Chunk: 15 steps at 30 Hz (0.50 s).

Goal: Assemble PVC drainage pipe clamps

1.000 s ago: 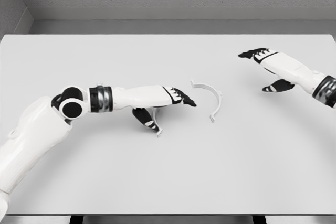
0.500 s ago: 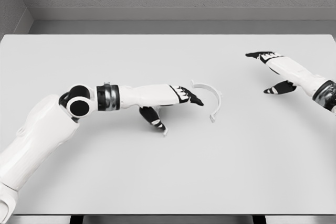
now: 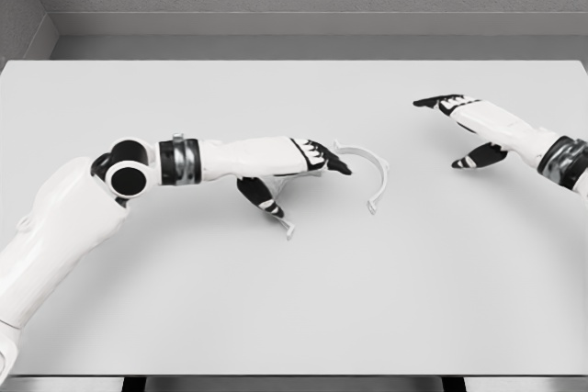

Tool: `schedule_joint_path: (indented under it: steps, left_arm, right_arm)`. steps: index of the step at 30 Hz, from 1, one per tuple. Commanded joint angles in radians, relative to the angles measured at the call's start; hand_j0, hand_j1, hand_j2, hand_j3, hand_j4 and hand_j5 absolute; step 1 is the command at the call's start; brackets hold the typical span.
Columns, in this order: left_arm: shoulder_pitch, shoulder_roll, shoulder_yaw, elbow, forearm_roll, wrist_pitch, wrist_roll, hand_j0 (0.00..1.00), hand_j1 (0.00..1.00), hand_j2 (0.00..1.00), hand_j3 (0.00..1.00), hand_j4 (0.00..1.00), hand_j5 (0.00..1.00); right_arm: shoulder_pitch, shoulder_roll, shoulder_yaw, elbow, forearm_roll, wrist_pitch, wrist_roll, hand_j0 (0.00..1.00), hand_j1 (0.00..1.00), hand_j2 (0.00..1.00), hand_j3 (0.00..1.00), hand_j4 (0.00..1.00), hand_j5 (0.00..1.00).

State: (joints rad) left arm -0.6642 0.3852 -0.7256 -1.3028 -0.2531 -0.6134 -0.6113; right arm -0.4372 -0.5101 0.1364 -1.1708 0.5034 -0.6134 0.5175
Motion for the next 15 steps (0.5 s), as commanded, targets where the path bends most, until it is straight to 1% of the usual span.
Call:
schedule_joint_path:
  steps: [1,3,4,7,15]
  left_arm:
    - [0.000,0.014,0.002,-0.010,0.006,0.003,0.000,1.00,1.00,1.00,1.00,1.00,1.00]
    - [0.002,0.012,0.002,-0.004,0.002,0.003,0.000,1.00,1.00,1.00,1.00,1.00,1.00]
    - [0.002,0.009,-0.005,0.017,0.000,0.003,0.000,1.00,1.00,1.00,1.00,1.00,1.00]
    - [0.003,0.004,-0.009,0.034,-0.023,0.003,0.000,1.00,1.00,1.00,1.00,1.00,1.00]
    - [0.011,-0.002,-0.020,0.034,-0.025,0.003,0.000,1.00,1.00,1.00,1.00,1.00,1.00]
  right_arm:
    - [0.000,-0.001,0.000,-0.021,-0.008,0.003,0.001,1.00,1.00,1.00,1.00,1.00,1.00]
    - [0.000,-0.001,0.000,-0.020,-0.008,0.003,0.000,1.00,1.00,1.00,1.00,1.00,1.00]
    - [0.000,-0.001,0.000,-0.021,-0.008,0.003,0.001,1.00,1.00,1.00,1.00,1.00,1.00]
    - [0.000,-0.001,0.000,-0.021,-0.008,0.003,-0.002,1.00,1.00,1.00,1.00,1.00,1.00]
    - [-0.002,-0.001,0.003,-0.021,-0.008,0.003,-0.002,1.00,1.00,1.00,1.00,1.00,1.00]
